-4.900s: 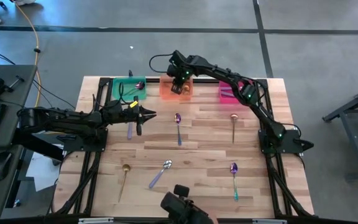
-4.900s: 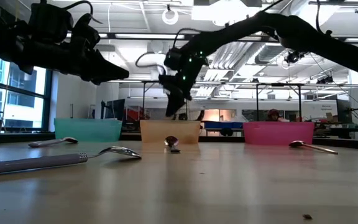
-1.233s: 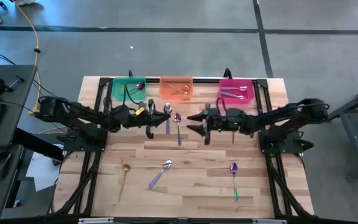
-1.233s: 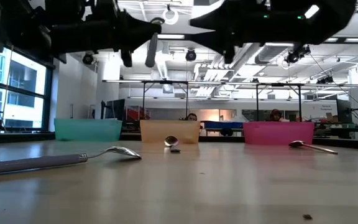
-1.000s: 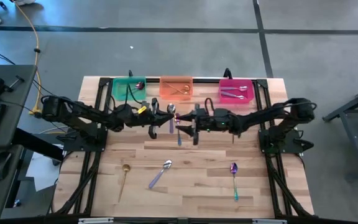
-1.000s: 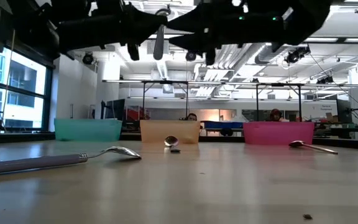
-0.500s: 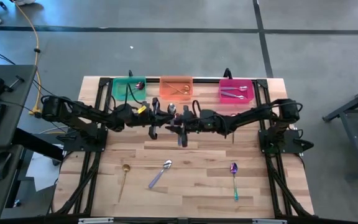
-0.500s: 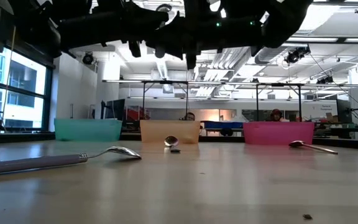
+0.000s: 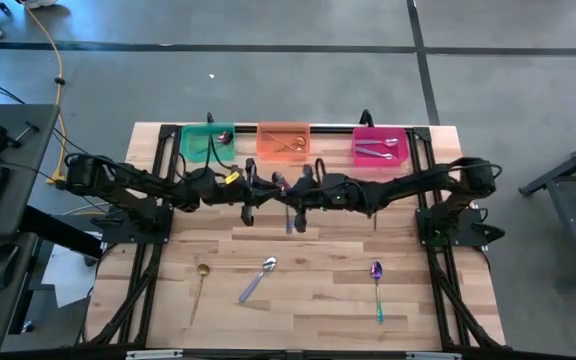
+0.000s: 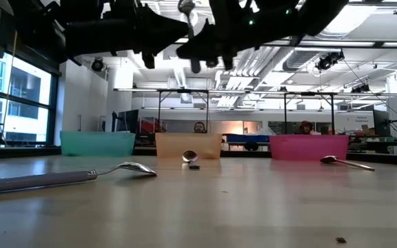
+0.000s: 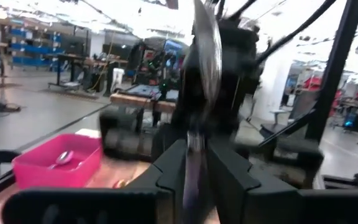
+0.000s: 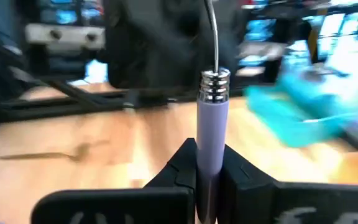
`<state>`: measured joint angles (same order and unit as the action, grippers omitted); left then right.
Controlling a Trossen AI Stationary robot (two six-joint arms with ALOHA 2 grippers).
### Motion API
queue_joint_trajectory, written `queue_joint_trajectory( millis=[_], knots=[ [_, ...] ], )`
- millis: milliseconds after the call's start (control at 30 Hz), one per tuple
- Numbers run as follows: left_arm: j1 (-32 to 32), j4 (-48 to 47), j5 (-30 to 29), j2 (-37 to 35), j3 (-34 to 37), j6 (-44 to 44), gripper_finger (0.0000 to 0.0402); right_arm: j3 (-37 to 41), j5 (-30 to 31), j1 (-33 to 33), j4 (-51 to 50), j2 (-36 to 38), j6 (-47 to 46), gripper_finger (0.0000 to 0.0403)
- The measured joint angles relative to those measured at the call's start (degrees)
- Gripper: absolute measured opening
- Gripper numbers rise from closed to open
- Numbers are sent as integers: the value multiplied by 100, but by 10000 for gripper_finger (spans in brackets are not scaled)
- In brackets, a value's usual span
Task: Sort silverware by color (type)
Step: Put the purple spoon into the red bin
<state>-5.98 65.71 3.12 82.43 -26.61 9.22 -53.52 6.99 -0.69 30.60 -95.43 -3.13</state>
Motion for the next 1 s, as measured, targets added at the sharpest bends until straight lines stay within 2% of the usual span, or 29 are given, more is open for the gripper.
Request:
queue_joint_trajectory(
  millis=[133,333,467,567,667,800,1000],
  knots=[
    [0,-56,-94,-22,4,-199,78,-2,869,-64,-1330,495,238,3],
    [0,-450,-150,-102,9,-337,89,-1,1724,-458,-3958,1257,128,2],
    [0,-781,-151,-107,9,-340,90,0,2208,-1041,-5661,1571,101,2],
    [17,-943,-151,-107,11,-341,90,5,2535,-1597,-6707,1593,783,2],
    [47,-979,-151,-107,11,-342,90,0,2947,-2183,-7005,1533,1528,1],
    [116,-957,-149,-107,11,-348,90,2,2785,-2972,-7019,1395,2303,1],
    [203,-1078,-147,-107,11,-473,90,0,2571,-3663,-7059,1187,3039,1]
  ],
)
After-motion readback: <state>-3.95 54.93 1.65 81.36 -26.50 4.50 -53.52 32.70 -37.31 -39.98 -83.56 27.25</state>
